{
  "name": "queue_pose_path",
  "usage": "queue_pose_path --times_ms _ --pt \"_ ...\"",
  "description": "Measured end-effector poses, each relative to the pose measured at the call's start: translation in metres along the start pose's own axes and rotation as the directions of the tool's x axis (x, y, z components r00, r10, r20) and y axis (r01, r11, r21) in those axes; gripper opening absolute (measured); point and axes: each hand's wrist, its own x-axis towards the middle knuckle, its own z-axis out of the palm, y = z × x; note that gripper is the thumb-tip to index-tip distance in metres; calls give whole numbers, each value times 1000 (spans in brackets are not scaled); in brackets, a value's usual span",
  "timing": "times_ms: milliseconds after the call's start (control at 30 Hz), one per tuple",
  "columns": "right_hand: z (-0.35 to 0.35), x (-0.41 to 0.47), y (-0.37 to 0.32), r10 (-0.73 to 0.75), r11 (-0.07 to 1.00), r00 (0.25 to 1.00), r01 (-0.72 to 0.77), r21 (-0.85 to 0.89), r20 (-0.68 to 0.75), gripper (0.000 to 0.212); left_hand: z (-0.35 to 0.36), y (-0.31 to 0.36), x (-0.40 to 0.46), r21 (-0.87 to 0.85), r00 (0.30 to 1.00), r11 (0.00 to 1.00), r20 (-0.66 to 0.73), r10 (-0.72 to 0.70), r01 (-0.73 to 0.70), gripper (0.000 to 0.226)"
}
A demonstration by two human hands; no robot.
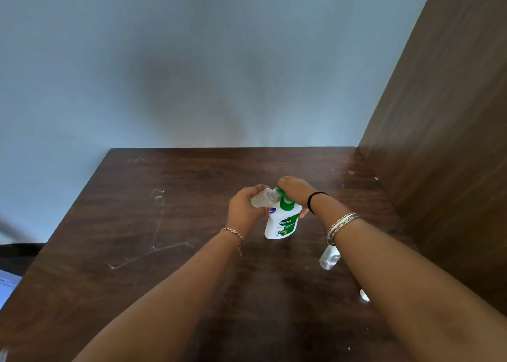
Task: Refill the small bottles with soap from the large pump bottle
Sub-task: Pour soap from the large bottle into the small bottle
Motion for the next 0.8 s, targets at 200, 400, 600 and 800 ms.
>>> queue_pose_path --times_ms 200,400,600,800 --pt "4 -1 2 -32 999 995 33 0 -96 28 1 -4 -2 -4 1000 1000 -2 -28 28 49" --pt "0 -7 -1 -37 999 999 37 23 -4 27 1 -1 -3 -62 999 997 4 -38 39 46" --pt "-1 -2 3 -22 999 999 23 -26 38 23 2 1 -3 -83 999 996 2 -38 38 46" --pt "3 -2 5 -58 998 997 56 -38 -49 32 1 -2 -5 -38 1000 999 -2 -24 24 47"
